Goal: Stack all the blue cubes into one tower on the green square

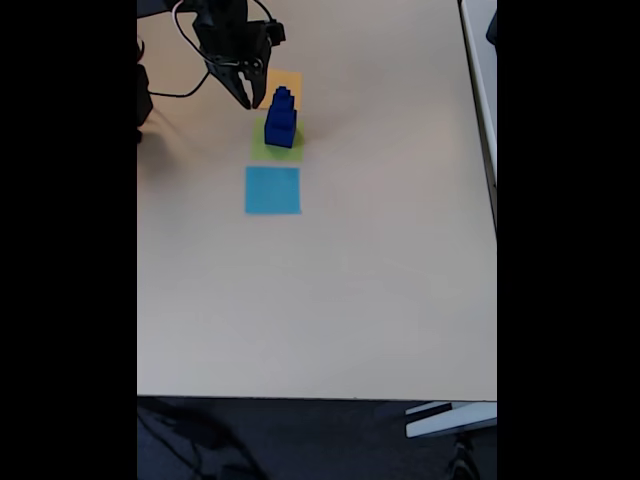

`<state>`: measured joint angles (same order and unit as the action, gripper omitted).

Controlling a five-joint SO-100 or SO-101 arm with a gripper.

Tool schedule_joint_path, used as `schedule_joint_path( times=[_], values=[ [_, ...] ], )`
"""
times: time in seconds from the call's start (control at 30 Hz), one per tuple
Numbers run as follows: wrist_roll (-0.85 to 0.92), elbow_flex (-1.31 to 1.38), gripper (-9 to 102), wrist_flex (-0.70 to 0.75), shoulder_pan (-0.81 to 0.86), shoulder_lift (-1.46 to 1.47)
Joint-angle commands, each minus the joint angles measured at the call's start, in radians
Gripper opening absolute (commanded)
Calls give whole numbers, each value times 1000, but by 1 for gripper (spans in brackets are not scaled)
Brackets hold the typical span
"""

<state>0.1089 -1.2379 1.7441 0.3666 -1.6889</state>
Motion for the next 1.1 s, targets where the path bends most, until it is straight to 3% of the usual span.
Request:
schedule_joint_path(
  times=[0.0, 0.4, 1.07],
  values=[
    [-20, 31, 0, 8, -9, -84],
    [-152, -17, 0, 6, -160, -141],
    [-225, -14, 0, -12, -236, -123]
  ],
)
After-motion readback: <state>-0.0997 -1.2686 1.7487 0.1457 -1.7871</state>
